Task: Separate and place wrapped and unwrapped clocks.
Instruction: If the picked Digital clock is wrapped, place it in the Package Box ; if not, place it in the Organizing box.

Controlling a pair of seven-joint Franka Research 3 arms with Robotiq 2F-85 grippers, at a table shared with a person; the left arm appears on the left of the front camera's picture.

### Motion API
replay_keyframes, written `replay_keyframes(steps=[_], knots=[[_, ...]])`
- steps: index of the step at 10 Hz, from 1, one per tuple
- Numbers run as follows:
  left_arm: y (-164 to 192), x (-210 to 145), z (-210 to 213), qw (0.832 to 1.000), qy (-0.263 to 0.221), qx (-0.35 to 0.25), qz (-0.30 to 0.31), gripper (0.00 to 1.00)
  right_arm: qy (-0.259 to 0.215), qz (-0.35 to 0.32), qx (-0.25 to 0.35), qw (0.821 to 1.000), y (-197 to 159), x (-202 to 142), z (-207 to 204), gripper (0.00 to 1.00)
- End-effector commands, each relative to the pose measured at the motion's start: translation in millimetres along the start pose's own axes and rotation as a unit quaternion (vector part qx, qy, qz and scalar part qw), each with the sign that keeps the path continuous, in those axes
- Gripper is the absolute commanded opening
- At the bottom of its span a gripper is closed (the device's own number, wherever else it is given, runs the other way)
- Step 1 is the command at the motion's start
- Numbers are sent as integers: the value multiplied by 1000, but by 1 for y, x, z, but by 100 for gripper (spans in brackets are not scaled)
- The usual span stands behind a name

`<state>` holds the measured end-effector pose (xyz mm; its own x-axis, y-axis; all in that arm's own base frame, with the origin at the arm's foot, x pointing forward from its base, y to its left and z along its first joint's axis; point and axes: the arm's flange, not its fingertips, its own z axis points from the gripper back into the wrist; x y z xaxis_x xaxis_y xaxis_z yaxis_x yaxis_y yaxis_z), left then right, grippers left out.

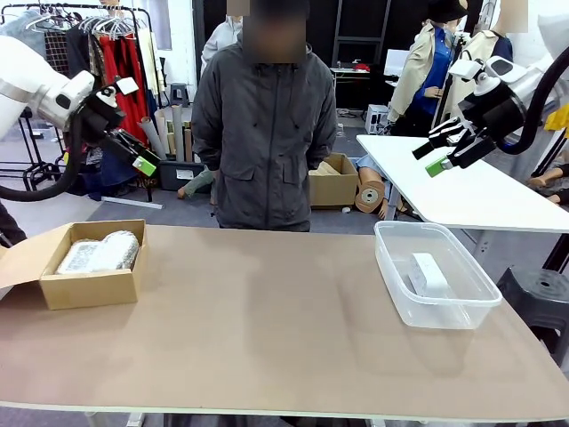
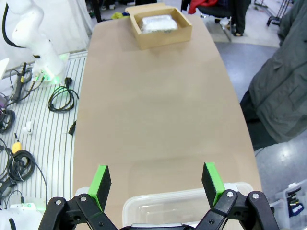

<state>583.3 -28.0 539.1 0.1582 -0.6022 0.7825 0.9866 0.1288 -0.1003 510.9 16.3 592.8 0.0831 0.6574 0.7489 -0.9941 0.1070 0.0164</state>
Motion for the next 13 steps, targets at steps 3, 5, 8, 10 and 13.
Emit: replay_keyframes(steps=[3, 5, 8, 10, 13], knots=[[-10, 4, 5, 997, -12, -4, -73, 100, 4, 12, 0, 1000, 1, 0, 1, 100], [-15, 9, 4, 995, 0, 25, -101, 100, 4, 12, 0, 1000, 1, 0, 1, 100], [-17, 13, 4, 994, -1, 26, -107, 100, 4, 12, 0, 1000, 1, 0, 1, 100], [-9, 19, 8, 995, 3, 21, -99, 100, 4, 12, 0, 1000, 1, 0, 1, 100], [-9, 19, 8, 995, 3, 21, -99, 100, 4, 12, 0, 1000, 1, 0, 1, 100]])
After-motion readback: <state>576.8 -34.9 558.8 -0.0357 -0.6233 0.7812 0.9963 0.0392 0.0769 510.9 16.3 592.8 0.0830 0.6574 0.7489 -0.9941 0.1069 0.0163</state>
